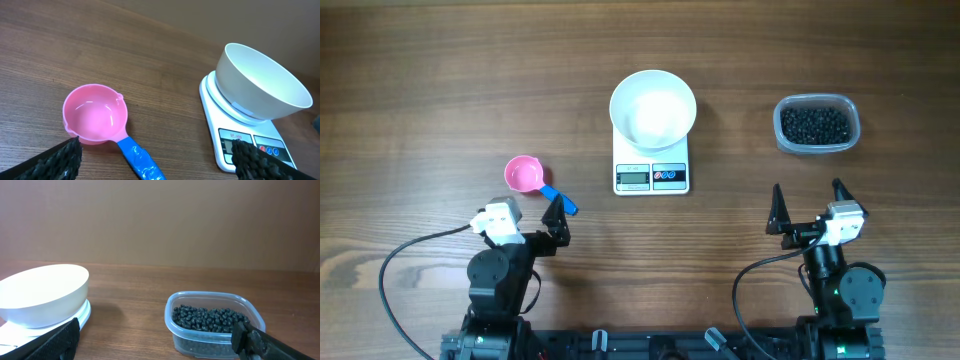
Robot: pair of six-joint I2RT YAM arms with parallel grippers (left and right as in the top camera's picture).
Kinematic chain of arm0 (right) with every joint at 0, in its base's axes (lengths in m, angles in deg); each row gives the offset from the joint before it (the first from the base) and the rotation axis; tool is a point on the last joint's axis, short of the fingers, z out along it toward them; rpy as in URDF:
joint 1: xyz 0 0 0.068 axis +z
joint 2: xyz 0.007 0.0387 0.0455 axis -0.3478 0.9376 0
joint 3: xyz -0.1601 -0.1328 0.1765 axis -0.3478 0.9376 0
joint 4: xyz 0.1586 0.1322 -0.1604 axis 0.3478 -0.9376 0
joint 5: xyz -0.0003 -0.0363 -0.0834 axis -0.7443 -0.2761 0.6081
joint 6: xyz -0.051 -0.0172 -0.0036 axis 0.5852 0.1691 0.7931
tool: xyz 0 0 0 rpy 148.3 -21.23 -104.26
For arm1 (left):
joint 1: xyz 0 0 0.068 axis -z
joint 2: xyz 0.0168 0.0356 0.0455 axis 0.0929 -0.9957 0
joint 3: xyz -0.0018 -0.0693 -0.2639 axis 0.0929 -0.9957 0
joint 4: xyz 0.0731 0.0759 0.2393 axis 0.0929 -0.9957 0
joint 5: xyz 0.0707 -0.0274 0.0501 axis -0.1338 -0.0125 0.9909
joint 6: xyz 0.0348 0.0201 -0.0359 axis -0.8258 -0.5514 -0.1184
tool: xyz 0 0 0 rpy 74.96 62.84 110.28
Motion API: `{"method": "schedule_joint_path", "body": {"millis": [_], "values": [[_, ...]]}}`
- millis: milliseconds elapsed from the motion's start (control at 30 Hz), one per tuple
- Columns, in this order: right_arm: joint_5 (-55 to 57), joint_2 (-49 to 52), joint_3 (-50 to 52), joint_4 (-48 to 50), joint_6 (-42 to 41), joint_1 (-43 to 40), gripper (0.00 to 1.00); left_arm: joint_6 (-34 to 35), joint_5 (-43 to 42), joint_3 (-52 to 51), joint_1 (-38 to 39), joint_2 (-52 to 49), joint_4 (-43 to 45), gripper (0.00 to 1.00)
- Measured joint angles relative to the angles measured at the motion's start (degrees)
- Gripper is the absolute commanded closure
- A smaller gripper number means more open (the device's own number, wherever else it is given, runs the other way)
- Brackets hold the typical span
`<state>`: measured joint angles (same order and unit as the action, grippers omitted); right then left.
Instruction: Scoop item into bowl and weigh 150g on scale
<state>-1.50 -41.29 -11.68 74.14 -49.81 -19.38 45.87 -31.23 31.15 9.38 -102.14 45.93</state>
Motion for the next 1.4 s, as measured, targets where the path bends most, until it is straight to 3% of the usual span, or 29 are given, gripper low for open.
{"method": "schedule_joint_path", "body": {"millis": [1400], "values": [[0.00,0.00,0.00,0.00,0.00,0.00,0.00,0.44,0.68,2.38,0.00,0.00,-1.03,0.00]]}}
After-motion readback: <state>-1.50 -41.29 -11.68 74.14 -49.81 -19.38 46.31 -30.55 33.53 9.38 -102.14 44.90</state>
